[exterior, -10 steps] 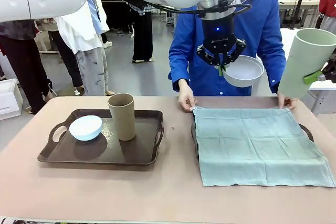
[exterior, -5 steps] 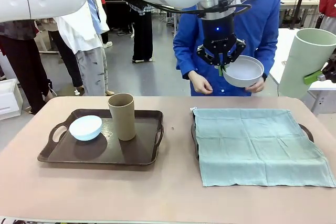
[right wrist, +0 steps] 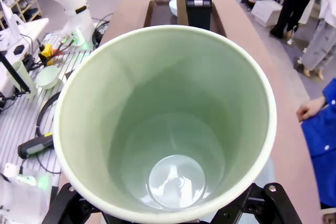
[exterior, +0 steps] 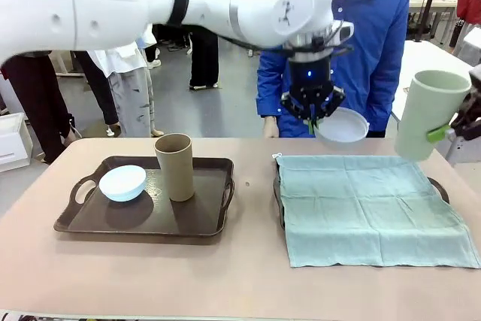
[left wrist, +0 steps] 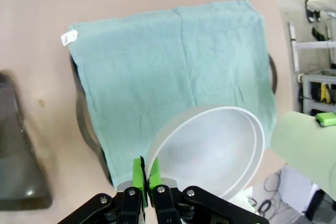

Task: Set up a tray with a mat and arrange the tableware.
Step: Place the Picnic Bowl and Reusable plastic cup back onto the Handle tray in front of the human's position.

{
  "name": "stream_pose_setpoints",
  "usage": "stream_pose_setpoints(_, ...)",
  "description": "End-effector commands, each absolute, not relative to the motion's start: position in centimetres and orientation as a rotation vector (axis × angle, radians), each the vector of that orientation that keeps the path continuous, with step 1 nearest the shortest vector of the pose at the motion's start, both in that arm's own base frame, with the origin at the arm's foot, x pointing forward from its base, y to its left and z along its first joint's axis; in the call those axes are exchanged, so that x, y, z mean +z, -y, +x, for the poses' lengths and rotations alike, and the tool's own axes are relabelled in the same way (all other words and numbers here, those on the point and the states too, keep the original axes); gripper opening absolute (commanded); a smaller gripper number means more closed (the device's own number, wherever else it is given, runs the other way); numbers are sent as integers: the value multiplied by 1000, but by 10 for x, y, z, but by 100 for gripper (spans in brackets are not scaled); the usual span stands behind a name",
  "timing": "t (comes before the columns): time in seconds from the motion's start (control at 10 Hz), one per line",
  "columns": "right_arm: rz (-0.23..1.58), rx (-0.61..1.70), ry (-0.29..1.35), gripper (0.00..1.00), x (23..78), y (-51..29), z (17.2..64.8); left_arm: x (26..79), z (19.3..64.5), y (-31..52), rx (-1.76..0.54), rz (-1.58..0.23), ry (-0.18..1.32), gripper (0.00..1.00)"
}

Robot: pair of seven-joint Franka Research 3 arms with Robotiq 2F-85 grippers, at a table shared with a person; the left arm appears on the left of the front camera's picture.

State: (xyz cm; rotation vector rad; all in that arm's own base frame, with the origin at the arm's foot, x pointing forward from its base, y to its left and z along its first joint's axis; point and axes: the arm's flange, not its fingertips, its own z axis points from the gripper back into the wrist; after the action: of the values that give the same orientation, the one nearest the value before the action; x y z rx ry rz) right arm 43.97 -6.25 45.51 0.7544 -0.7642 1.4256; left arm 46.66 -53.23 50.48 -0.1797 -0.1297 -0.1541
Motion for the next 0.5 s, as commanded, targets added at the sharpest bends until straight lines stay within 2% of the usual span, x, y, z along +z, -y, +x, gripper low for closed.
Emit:
stream_pose_setpoints(0.0, 749, 1486, 775, 83, 433, 69, 463, 488, 473, 525, -176, -217, 127, 4)
stream_pose_setpoints(0.4, 761, 1569, 809, 83, 383, 67, 485, 440, 485, 514, -149, -218, 70, 4)
